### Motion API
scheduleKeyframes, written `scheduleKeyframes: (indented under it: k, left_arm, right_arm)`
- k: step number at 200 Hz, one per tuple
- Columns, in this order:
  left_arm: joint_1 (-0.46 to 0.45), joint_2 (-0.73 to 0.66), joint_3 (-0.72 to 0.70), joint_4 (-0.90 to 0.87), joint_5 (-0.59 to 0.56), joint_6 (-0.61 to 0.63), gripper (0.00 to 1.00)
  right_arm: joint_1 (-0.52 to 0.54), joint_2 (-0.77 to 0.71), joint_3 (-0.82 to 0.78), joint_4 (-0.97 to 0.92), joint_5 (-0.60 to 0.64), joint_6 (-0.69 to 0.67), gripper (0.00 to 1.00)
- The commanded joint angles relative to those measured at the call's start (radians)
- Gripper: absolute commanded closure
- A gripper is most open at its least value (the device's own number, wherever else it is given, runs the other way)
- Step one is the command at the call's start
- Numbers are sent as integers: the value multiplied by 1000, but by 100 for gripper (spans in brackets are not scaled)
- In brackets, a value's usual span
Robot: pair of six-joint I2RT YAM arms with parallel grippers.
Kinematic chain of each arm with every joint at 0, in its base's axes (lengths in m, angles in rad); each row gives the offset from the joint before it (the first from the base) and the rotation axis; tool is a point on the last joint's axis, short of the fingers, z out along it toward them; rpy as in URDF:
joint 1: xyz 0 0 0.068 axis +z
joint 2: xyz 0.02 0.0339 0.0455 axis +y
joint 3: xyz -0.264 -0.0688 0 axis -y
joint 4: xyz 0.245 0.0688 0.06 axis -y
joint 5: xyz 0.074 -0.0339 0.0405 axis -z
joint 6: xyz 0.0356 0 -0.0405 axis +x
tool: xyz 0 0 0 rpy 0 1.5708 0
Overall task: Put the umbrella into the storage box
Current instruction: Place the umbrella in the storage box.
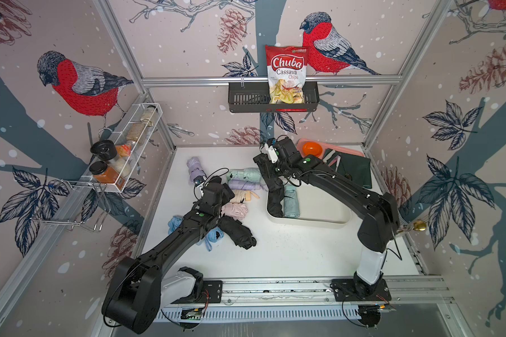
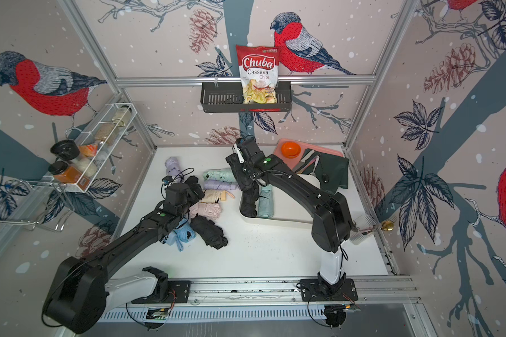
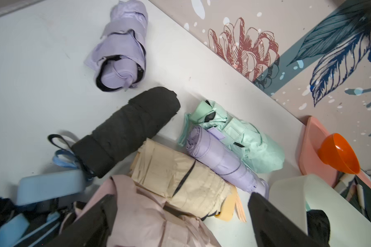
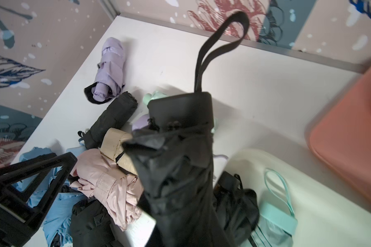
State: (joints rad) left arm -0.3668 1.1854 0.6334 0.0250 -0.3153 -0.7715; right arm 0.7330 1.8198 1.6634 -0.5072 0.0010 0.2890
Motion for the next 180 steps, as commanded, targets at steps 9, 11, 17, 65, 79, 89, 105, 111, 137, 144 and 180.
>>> scheduleKeyframes:
  k: [9,11,17,65,79,89,105,111,137,144,180]
  left_arm:
    - [-39,47,52,42,60,65,1]
    - [-41,51,54,41,62,69,1]
    - [-52,64,65,43,64,76,1]
    - [-160,177,160,33,72,145,3]
    - [-182,214,181,28,80,161,5]
    - [-198,239,196,28,86,170,5]
    - [-217,275,211,27,94,173,6]
    - [-222,287,214,33,99,173,7]
    - [-246,333,221,47,115,174,9]
    - [-250,344,224,50,118,173,10]
    - [-265,394,235,57,131,175,12]
  right_arm:
    - [-75,-127,-170,78,45,170,100]
    - [-81,-135,-181,78,45,176,100]
    - [-99,-156,-216,79,48,197,100]
    - [-207,-271,-439,70,60,292,100]
    - [-228,-272,-471,53,66,309,100]
    - [-235,-269,-487,45,70,320,100]
    - [-239,-258,-505,37,82,333,100]
    - [-238,-250,-507,32,88,339,100]
    - [-240,-202,-503,2,119,353,100]
    - [-239,-187,-500,-2,124,354,100]
    - [-241,-96,-464,-55,179,355,100]
